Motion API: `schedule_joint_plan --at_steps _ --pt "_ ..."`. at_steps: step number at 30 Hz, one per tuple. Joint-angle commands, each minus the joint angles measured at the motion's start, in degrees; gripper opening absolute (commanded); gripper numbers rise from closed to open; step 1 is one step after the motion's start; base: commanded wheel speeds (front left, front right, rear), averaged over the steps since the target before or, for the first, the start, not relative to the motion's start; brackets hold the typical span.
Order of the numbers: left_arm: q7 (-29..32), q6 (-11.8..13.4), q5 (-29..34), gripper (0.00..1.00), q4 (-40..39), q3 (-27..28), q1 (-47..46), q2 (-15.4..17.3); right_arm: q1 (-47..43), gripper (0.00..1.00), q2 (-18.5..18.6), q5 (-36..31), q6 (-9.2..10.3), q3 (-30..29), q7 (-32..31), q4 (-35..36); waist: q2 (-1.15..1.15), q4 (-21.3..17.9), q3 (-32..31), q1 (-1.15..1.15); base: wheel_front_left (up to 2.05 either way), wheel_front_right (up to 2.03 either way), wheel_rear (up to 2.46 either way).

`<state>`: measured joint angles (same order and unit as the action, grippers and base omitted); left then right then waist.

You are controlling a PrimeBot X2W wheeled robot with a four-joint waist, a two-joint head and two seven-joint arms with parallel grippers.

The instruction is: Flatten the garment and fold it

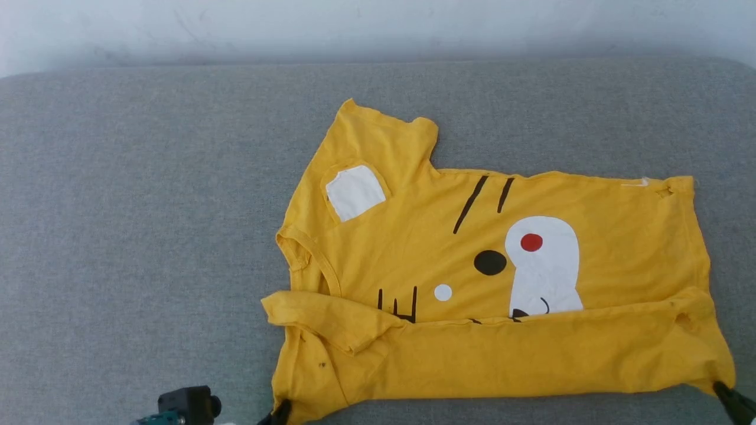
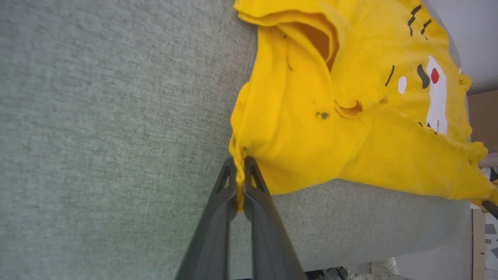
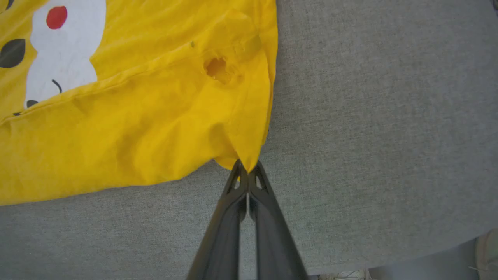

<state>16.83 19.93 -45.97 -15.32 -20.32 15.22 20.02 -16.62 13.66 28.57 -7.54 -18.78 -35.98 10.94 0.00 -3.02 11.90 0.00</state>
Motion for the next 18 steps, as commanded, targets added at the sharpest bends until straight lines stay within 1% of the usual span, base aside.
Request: schedule_joint_plan --at_steps 1,4,5,6,7,8,11,14,16,18 --pt "-1.0 -0.7 -0.1 0.00 1.5 0.2 -1.2 -0.4 0.7 0.00 0.0 -0.5 0.05 0.6 0.8 -1.0 0.00 -0.1 -0.1 0.00 0.00 0.00 0.00" --pt "-2.4 -1.2 0.2 0.00 3.4 0.6 -2.0 -0.7 1.3 0.00 -0.1 -0.8 0.05 0.8 2.5 -2.4 0.00 -0.1 -0.2 0.00 0.00 0.00 0.00" --pt "-3.3 -1.3 0.4 0.44 4.0 0.9 -2.3 -0.9 1.7 0.43 -0.1 -1.1 0.05 0.7 3.7 -2.9 0.00 -0.1 -0.3 0.00 0.00 0.00 0.00" --pt "-4.0 -1.5 0.4 0.56 4.5 1.2 -2.6 -1.2 1.9 1.00 -0.1 -1.3 0.05 0.8 4.6 -3.4 0.00 -0.2 -0.4 0.00 0.00 0.00 0.00" --pt "-4.6 -1.8 0.4 0.82 4.7 1.3 -2.9 -1.3 2.0 1.00 0.0 -1.3 0.05 0.9 5.2 -3.8 0.00 -0.2 -0.4 0.00 0.00 0.00 0.00" --pt "-5.4 -2.1 0.2 1.00 4.6 1.6 -3.1 -1.6 2.2 1.00 0.1 -1.1 0.05 1.0 5.6 -4.0 0.00 -0.2 -0.5 0.00 0.00 0.00 0.00" --pt "-7.7 -2.9 0.0 1.00 3.0 3.0 -3.1 -1.8 2.4 1.00 0.8 -0.2 0.05 0.9 6.8 -3.2 0.00 -0.7 -0.4 0.00 0.00 0.00 0.00" --pt "-10.0 -3.3 0.4 1.00 -1.2 4.9 -3.3 -1.1 3.7 1.00 1.1 -0.2 0.05 -1.0 9.2 -0.8 0.00 -1.4 0.4 0.00 0.00 0.00 0.00" --pt "-11.4 -2.4 1.9 1.00 -4.5 6.7 -4.5 -0.2 5.4 1.00 1.4 -2.4 0.05 -2.4 12.6 1.5 0.00 -1.8 1.4 0.00 0.00 0.00 0.00" --pt "-12.0 -0.8 5.4 1.00 -7.1 8.0 -7.2 1.9 7.2 1.00 1.9 -5.0 0.05 -2.8 16.2 3.4 0.00 -2.2 2.7 0.00 0.00 0.00 0.00"
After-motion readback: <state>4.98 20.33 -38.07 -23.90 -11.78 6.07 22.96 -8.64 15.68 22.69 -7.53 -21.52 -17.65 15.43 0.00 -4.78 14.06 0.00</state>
